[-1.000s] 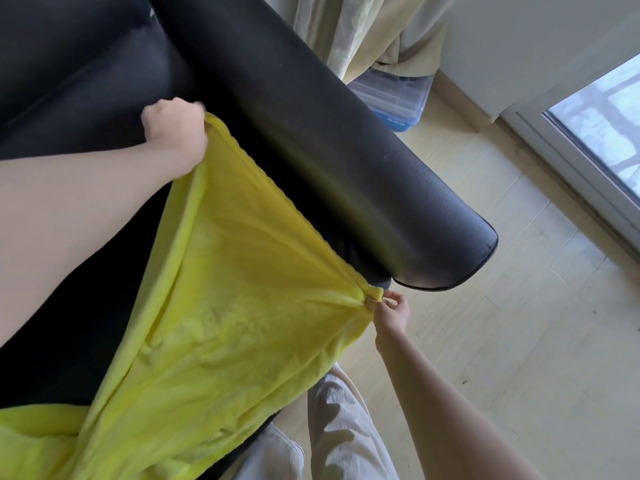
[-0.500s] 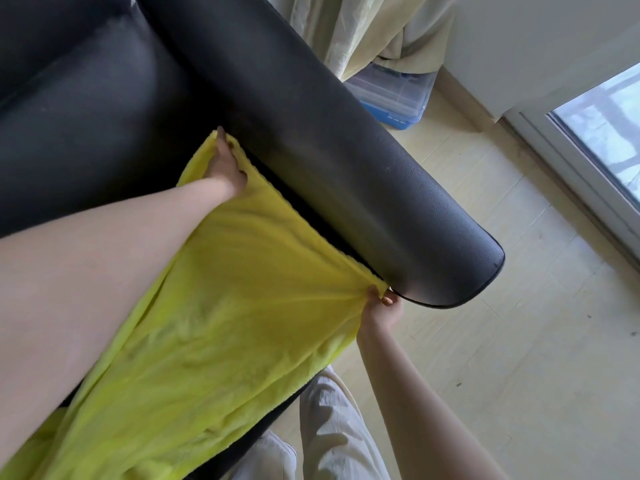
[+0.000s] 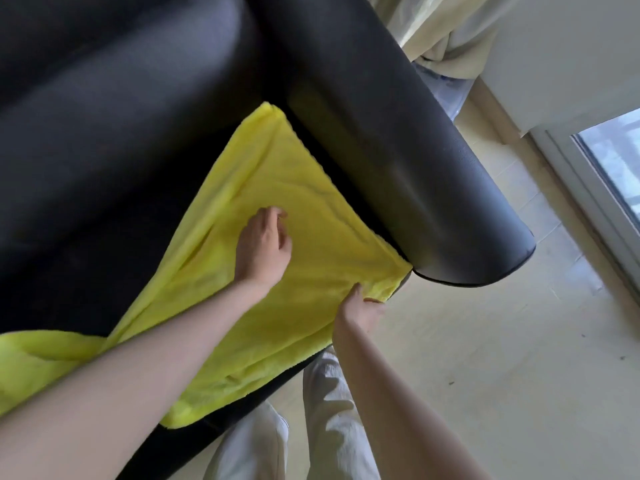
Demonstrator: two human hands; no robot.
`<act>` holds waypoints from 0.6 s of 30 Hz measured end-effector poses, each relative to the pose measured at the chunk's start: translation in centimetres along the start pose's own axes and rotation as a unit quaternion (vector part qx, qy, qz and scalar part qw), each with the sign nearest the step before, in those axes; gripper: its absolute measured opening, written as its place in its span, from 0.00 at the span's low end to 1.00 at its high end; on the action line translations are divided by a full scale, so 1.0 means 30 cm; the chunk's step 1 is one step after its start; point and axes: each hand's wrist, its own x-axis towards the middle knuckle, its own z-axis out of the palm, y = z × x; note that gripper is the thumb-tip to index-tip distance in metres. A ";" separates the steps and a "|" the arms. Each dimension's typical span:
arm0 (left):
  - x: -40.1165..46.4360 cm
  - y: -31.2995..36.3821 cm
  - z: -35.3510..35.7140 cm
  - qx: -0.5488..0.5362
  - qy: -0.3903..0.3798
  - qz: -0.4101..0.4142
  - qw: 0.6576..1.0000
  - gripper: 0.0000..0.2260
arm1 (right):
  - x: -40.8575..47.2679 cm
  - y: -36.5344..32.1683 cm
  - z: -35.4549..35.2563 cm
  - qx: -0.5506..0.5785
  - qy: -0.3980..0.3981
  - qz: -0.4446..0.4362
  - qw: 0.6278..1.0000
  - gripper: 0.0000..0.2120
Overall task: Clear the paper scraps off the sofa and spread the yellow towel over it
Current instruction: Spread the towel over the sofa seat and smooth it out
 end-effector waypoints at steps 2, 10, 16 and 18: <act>-0.178 -0.012 0.007 -0.036 -0.035 -0.037 0.998 0.10 | -0.029 0.046 0.010 0.000 -0.050 -0.023 0.998 0.19; -0.717 -0.123 0.021 -0.225 -0.199 -0.419 0.857 0.11 | -0.080 0.166 0.012 -0.073 -0.208 -0.031 0.975 0.24; -0.798 -0.231 -0.045 -0.504 -0.031 -0.604 0.617 0.09 | -0.107 0.227 -0.010 -0.173 -0.289 -0.020 0.941 0.09; -0.799 -0.258 -0.072 -0.536 0.015 -0.609 0.585 0.09 | -0.113 0.238 -0.015 -0.161 -0.295 -0.038 0.941 0.07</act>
